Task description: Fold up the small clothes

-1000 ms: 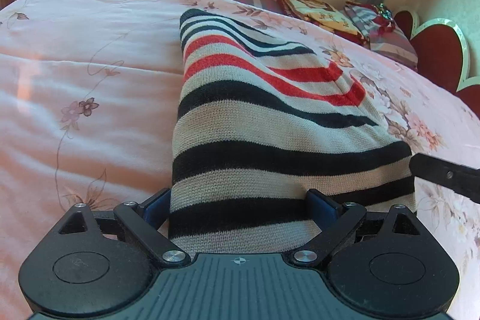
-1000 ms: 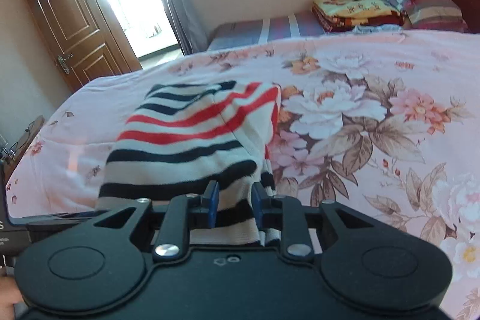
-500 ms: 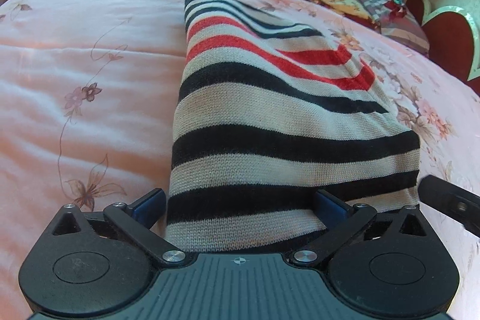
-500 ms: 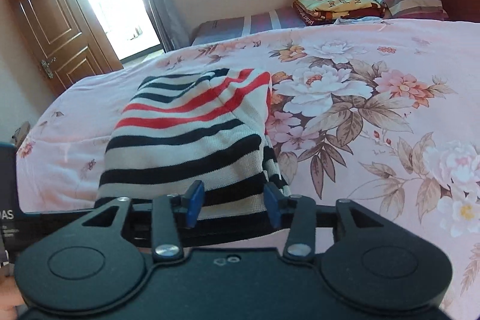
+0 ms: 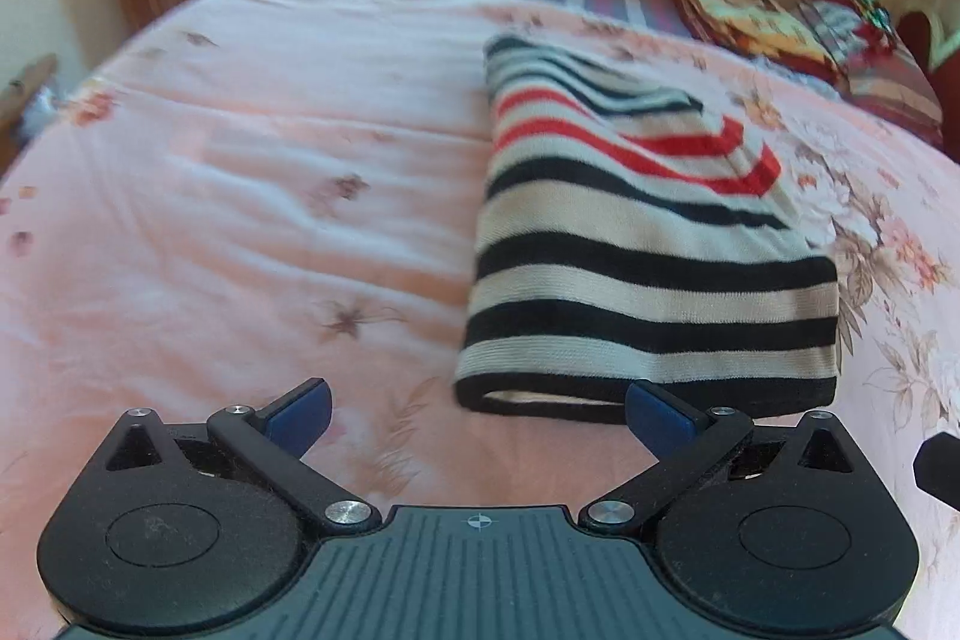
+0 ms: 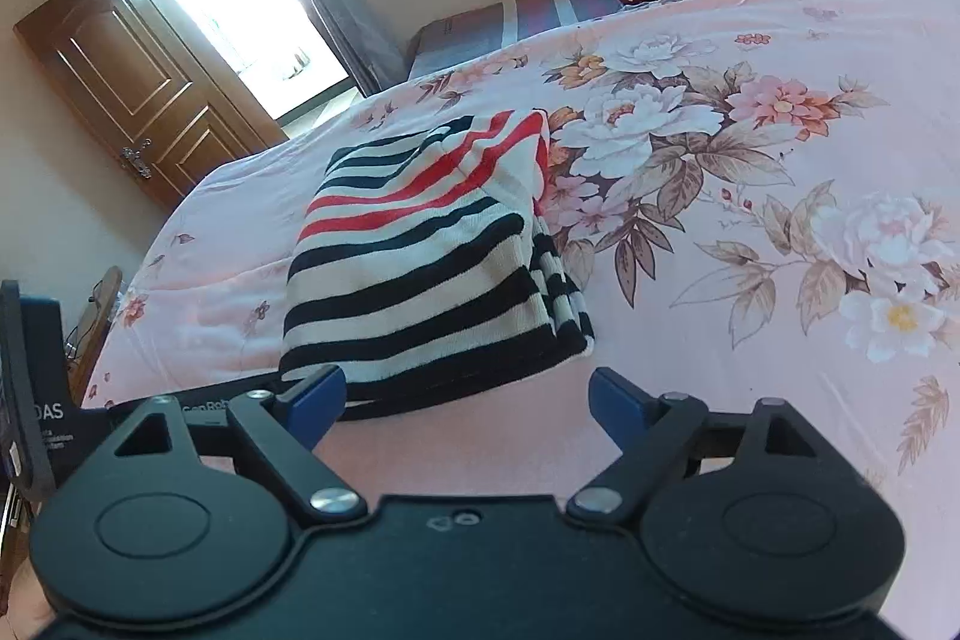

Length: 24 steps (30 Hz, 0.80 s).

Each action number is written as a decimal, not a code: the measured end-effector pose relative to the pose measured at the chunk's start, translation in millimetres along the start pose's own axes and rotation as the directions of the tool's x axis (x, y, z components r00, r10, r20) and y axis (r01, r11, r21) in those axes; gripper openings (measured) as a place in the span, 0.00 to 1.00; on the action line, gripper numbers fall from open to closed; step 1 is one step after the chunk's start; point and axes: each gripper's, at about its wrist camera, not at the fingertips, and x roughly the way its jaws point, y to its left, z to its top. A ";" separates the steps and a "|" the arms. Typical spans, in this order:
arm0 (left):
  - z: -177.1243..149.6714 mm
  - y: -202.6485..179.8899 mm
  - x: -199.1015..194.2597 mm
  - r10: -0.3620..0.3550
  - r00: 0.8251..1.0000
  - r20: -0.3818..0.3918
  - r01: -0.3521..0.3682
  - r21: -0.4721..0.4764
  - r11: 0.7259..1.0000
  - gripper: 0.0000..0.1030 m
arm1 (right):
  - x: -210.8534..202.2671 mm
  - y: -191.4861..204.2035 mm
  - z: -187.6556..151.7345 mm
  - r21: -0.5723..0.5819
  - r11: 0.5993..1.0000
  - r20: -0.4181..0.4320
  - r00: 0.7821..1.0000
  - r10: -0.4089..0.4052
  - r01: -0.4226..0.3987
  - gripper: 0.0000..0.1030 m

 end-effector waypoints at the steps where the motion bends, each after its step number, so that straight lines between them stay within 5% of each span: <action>1: -4.8 3.1 -13.9 0.021 0.999 0.029 -0.021 -0.012 1.000 1.00 | -7.5 0.4 -2.8 -0.012 1.000 -0.001 1.000 0.001 -0.001 0.86; 9: -50.2 5.4 -111.4 0.078 0.988 0.131 -0.079 -0.001 0.997 1.00 | -91.6 10.5 -29.6 -0.160 0.986 0.071 0.996 0.048 -0.036 0.96; 19: -112.7 -13.0 -221.9 0.033 0.976 0.215 -0.037 0.013 0.999 1.00 | -190.1 23.7 -76.7 -0.266 0.951 0.287 0.955 -0.077 0.157 0.99; 24: -138.8 -18.6 -259.4 0.007 0.970 0.242 -0.010 0.012 1.000 1.00 | -225.8 22.2 -89.5 -0.254 0.952 0.358 0.931 -0.070 0.170 0.99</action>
